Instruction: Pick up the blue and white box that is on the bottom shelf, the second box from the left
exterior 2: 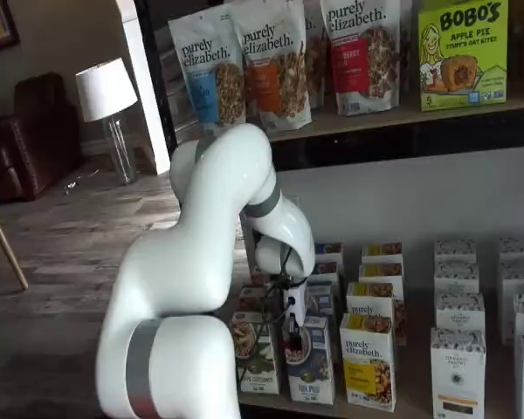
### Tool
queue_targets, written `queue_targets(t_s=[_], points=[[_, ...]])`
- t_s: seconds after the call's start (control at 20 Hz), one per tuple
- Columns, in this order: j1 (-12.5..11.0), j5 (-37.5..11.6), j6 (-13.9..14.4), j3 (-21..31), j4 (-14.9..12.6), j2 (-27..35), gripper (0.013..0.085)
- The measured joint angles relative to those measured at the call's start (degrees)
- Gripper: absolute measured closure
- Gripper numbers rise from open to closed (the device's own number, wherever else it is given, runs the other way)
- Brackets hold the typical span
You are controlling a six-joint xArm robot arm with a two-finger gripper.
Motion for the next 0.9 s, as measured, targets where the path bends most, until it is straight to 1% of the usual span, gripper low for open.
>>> queue_targets(t_s=[0.1,0.15,0.3,0.55,0.6,0.65,0.7,0.75,0.8,0.85,0.9], points=[[0.0,0.1,-0.1,0.1,0.1,0.0,0.029],[-0.1,0.3,-0.1,0.1,0.0,-0.1,0.033],[-0.1,0.0,0.5,0.4,-0.7,-0.2,0.033],[-0.2,0.0,0.2,1.1,-0.5,-0.7,0.033],[-0.3,0.0,0.1,1.3,-0.5,-0.9,0.037],[-0.3,0.1,0.1,1.5,-0.5,-1.0,0.037],[-0.4,0.1,0.0,1.7,-0.5,-1.2,0.041],[-0.5,0.1,-0.1,1.9,-0.4,-1.4,0.041],[-0.6,0.1,-0.3,2.2,-0.4,-1.6,0.045],[-0.6,0.1,-0.4,2.4,-0.3,-1.8,0.045],[-0.7,0.1,-0.5,2.7,-0.3,-2.0,0.049]])
